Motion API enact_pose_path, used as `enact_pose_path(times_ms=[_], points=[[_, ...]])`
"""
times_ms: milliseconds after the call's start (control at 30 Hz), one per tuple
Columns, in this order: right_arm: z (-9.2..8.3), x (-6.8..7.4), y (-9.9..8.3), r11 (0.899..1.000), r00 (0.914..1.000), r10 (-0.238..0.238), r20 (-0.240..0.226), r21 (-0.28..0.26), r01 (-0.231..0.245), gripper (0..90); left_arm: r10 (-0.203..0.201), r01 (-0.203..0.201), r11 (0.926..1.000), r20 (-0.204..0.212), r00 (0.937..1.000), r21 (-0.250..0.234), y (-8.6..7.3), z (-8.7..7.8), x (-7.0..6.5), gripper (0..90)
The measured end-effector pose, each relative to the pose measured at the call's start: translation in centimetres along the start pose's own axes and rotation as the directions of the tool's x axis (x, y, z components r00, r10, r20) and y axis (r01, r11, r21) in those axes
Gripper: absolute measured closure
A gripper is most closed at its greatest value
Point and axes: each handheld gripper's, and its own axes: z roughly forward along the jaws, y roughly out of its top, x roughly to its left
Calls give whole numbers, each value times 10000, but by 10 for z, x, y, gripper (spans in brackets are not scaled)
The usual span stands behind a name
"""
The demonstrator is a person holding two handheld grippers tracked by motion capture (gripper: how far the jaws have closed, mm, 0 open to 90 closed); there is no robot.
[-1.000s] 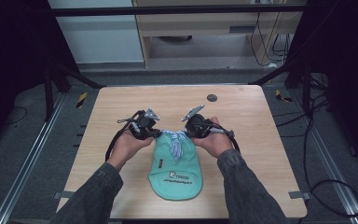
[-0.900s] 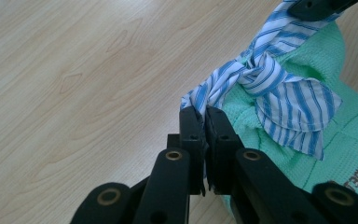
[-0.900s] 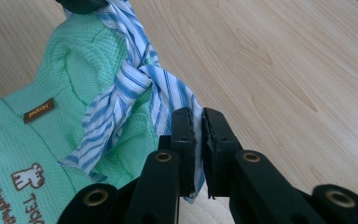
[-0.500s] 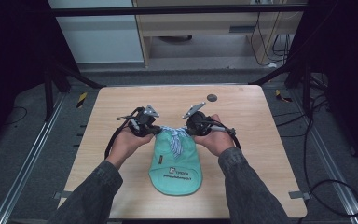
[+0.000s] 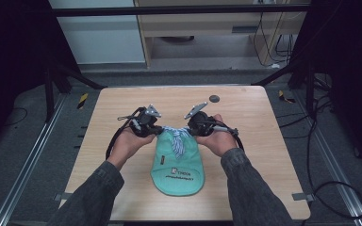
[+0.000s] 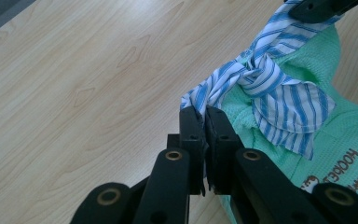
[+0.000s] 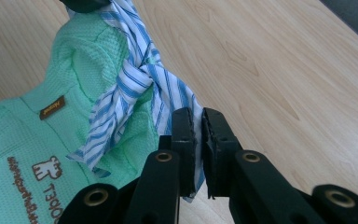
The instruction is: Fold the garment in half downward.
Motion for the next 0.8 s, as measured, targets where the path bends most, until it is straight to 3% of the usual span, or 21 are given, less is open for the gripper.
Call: enact_pose_path(times_ms=[800], points=[[-11,-8,14,9998,9994,-147,314,-153,152,837,-90,84,9995,-217,9997,-292,14,-5,6,866]])
